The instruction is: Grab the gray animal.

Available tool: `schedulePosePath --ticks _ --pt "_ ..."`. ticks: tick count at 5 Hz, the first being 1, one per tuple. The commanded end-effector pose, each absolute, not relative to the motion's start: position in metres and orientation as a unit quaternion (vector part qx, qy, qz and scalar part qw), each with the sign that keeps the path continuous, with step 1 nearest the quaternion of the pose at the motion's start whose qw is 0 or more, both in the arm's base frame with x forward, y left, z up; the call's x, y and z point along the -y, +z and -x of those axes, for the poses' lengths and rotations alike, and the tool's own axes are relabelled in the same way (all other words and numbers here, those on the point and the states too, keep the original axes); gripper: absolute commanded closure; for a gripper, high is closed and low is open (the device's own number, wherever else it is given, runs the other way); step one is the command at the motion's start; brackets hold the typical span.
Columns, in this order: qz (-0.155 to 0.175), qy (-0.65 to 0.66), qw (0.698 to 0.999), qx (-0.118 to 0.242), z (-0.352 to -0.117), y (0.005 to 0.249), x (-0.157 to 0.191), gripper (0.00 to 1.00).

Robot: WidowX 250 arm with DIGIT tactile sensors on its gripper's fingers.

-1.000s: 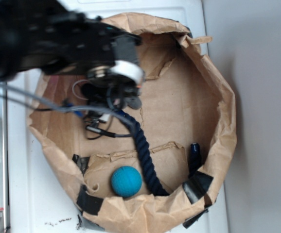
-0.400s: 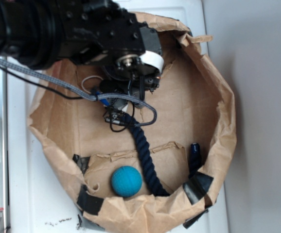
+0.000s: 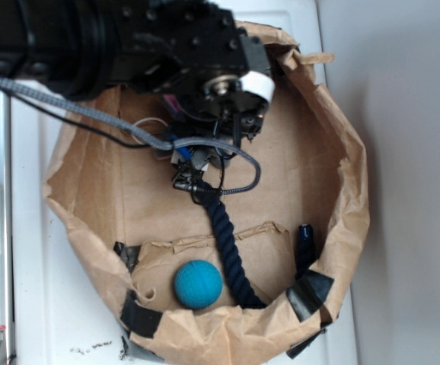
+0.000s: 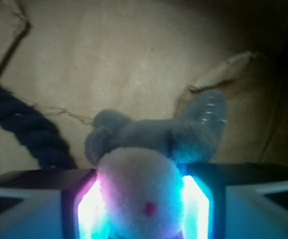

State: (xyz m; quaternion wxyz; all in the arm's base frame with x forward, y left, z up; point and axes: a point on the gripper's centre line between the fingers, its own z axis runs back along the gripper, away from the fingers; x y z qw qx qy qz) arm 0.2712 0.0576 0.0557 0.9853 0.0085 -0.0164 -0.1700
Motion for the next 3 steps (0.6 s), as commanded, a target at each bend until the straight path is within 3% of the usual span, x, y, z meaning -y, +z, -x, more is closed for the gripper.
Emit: schedulePosePath --ticks 1,2,3 --pt "0.007 -0.189 0.981 0.052 -0.2499 0.1646 -0.0635 1.0" --pt "0.021 -0.195 0.979 0.055 -0.2488 0.1745 -0.0589 1.0" --pt "0.0 -0.199 0.976 0.082 -0.2496 0.1705 -0.054 1.0"
